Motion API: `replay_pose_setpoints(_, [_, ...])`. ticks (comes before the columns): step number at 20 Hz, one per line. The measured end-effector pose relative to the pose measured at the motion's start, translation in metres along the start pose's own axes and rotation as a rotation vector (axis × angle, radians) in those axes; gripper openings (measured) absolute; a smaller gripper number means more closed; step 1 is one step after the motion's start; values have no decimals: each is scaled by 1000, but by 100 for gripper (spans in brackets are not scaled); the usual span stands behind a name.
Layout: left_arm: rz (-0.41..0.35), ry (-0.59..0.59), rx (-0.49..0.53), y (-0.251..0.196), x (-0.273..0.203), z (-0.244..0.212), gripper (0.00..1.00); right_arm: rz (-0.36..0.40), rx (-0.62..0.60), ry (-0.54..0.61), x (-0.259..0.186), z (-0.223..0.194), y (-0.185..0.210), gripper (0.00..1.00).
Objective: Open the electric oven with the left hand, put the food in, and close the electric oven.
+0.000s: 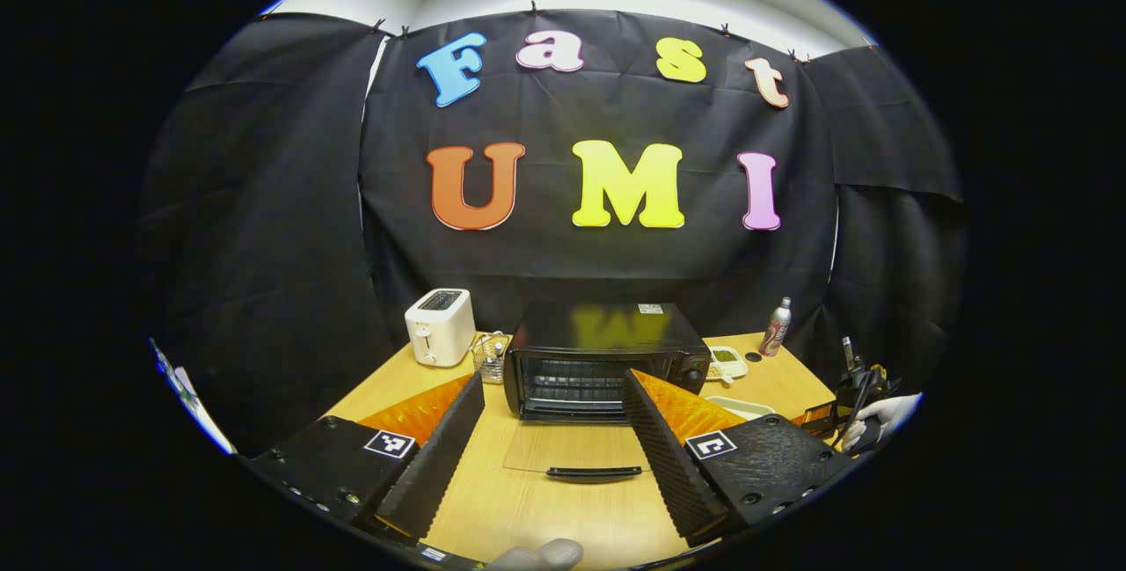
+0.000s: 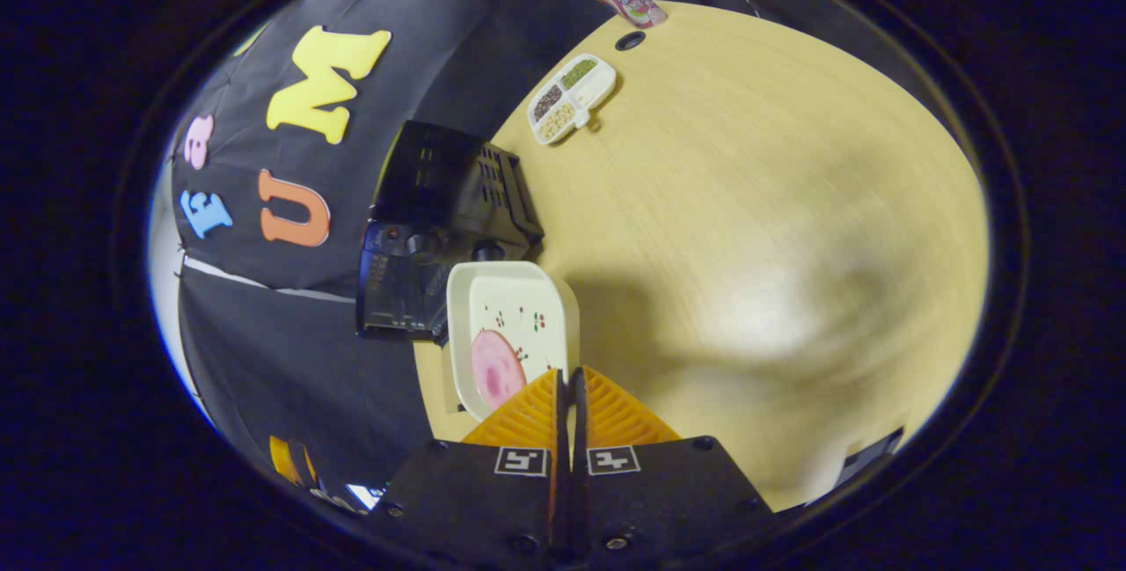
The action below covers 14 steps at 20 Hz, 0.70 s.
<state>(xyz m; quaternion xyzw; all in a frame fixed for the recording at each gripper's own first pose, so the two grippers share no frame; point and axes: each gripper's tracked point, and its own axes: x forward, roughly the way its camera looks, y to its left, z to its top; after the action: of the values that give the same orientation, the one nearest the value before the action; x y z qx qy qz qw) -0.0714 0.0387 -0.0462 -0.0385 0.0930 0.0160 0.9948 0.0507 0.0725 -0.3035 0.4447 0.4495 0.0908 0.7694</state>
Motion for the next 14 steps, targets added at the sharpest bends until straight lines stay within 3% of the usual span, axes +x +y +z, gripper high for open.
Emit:
replay_pose_setpoints(3, [-43,23,3,2,-2,-2,96,15,75,-73,26,-29,33,0])
replay_pose_setpoints(7, [-64,46,5,17,-1,-4,96,24,157,-130,75,-61,68,4])
replay_pose_setpoints(10, [-54,40,22,29,-2,-1,96,43,252,-157,114,-70,88,4])
replay_pose_setpoints(12, [-51,37,35,35,-1,2,96,60,264,-180,134,-67,102,0])
replay_pose_setpoints(14, [-46,38,42,36,-2,0,96,55,265,-195,151,-62,110,4])
